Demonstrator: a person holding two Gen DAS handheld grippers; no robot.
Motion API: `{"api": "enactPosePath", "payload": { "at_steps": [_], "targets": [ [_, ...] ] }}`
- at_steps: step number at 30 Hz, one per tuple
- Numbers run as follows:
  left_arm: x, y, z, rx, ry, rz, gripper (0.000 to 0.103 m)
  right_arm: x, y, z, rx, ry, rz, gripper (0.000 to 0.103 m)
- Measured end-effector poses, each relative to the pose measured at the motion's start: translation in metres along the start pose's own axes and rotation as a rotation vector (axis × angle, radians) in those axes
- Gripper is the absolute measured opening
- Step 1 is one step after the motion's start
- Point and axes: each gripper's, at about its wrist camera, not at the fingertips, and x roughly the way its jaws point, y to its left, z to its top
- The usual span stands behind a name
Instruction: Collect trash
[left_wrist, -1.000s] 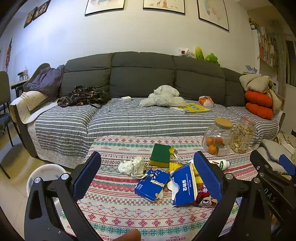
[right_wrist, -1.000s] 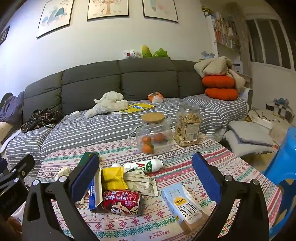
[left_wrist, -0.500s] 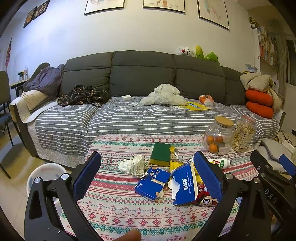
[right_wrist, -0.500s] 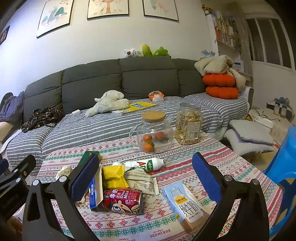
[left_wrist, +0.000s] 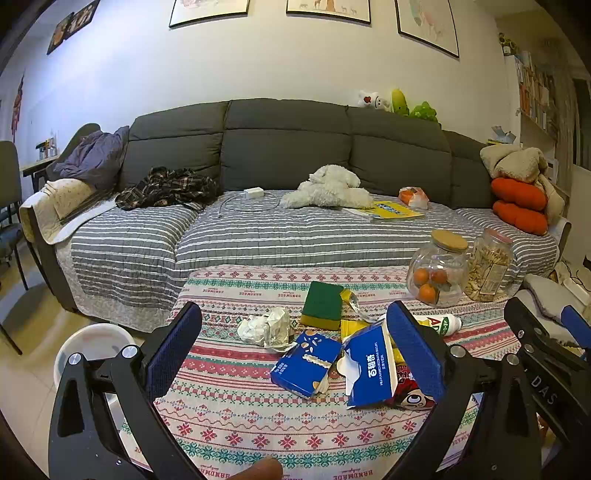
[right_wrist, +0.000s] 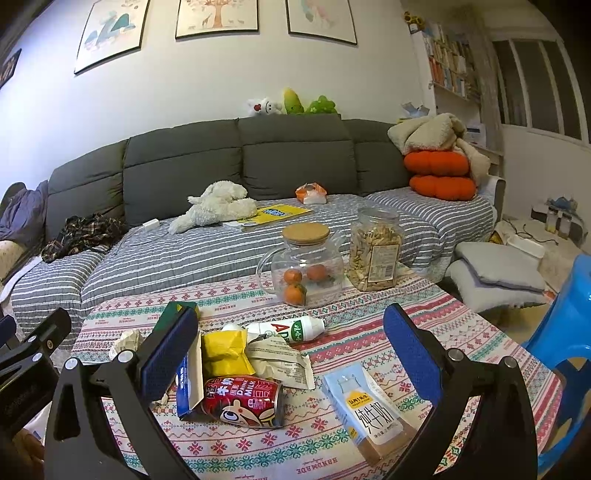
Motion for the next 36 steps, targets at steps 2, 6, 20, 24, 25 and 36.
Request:
{"api": "enactPosePath", "payload": {
  "at_steps": [2, 6, 20, 24, 25, 36],
  "targets": [
    [0.000, 0.000, 0.000, 0.000, 0.001, 0.001, 0.096, -0.001, 0.001, 0.000, -0.007, -0.007, -0.001, 0.098],
    [0.000, 0.000, 0.000, 0.001, 0.003, 0.002, 0.096, -0.001, 0.002, 0.001, -0.005, -0.008, 0.001, 0.098],
    [0.037, 0.018, -0.007, -0.045, 0.202, 0.042, 0.096, 0.017, 0.010, -0.009, -0.006, 0.132, 0.048, 0.098],
    [0.068, 0.043, -0.015, -0.146, 0.364, 0.060, 0.096, 0.029, 0.009, -0.012, 0.003, 0.204, 0.070, 0.098],
    [0.076, 0.048, -0.017, -0.162, 0.394, 0.063, 0.096, 0.032, 0.008, -0.011, -0.005, 0.234, 0.067, 0.098],
    [0.155, 0.055, -0.012, -0.194, 0.570, 0.044, 0.096, 0.061, -0.009, -0.010, 0.047, 0.451, 0.108, 0.098]
  ]
}}
